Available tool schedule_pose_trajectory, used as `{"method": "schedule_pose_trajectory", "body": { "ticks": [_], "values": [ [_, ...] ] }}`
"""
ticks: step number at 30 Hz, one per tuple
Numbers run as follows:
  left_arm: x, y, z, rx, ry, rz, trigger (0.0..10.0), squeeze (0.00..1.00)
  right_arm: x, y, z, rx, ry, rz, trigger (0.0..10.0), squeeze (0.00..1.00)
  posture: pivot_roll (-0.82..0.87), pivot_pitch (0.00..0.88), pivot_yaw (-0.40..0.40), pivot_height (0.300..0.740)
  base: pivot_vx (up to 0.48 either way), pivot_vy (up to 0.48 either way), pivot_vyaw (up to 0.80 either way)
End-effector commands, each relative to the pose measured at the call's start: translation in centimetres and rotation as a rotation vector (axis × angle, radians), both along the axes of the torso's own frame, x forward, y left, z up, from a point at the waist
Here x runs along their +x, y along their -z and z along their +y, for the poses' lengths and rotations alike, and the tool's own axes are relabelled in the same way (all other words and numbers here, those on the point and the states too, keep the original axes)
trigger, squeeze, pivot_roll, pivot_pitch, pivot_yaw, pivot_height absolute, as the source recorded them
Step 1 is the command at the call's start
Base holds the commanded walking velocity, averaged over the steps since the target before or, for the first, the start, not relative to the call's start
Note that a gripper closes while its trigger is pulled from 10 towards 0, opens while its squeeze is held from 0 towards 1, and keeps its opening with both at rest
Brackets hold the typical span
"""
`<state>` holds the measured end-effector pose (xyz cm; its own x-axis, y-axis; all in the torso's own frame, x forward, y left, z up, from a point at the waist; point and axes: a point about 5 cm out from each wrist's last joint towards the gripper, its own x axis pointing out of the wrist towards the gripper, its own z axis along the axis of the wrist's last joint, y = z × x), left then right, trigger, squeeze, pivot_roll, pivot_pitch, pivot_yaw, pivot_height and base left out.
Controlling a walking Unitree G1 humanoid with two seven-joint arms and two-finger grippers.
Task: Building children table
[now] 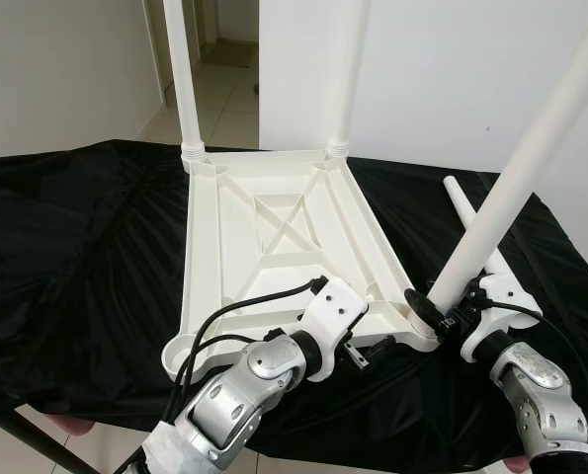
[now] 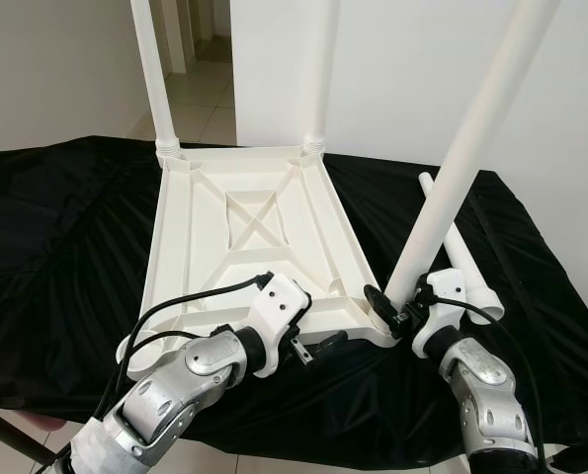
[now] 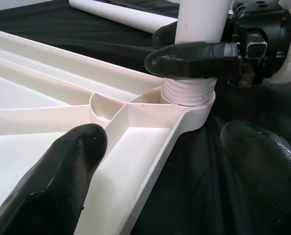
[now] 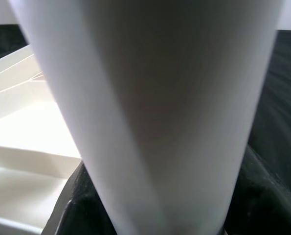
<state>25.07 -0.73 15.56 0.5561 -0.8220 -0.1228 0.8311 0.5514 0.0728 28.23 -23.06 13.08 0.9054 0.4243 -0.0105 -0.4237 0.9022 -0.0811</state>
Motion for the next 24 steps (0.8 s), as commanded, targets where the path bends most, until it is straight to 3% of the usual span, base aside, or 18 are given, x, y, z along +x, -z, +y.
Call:
{"method": "schedule_pose_trajectory", "body": {
  "ticks": [1, 6, 12, 14, 18, 24],
  "values": [
    [-0.5, 0.0, -0.2, 0.005, 0.078, 0.012, 10.0, 0.00, -0.3, 1.6, 0.8, 0.005, -0.002, 0.070, 0.0, 0.00, -0.04, 0.034, -0.003, 0.740, 0.000, 0.000, 0.00],
    [-0.5, 0.0, -0.2, 0.003, 0.077, 0.012, 10.0, 0.00, -0.3, 1.9, 1.7, 0.010, 0.173, 0.071, 0.0, 0.00, -0.05, 0.035, -0.009, 0.740, 0.000, 0.000, 0.00],
    [-0.5, 0.0, -0.2, 0.003, 0.082, 0.014, 10.0, 0.00, -0.6, 1.7, 2.8, 0.047, 0.245, 0.079, 0.0, 0.00, -0.05, 0.036, -0.010, 0.740, 0.000, 0.000, 0.00],
    [-0.7, 0.1, -0.4, 0.002, 0.090, 0.017, 10.0, 0.00, -0.5, 1.2, 3.6, 0.085, 0.356, 0.051, 0.0, 0.00, -0.05, 0.032, -0.010, 0.740, 0.000, 0.000, 0.00],
    [-0.7, 0.1, -0.4, 0.004, 0.092, 0.016, 10.0, 0.00, -0.4, 1.1, 4.1, 0.102, 0.410, 0.045, 0.0, 0.00, -0.05, 0.032, -0.010, 0.740, 0.000, 0.000, 0.00],
    [-0.7, 0.1, -0.3, 0.007, 0.088, 0.013, 10.0, 0.00, -0.4, 1.2, 6.5, 0.115, 0.581, 0.040, 0.0, 0.00, -0.03, 0.012, -0.023, 0.740, 0.000, 0.000, 0.00]
  ]
}}
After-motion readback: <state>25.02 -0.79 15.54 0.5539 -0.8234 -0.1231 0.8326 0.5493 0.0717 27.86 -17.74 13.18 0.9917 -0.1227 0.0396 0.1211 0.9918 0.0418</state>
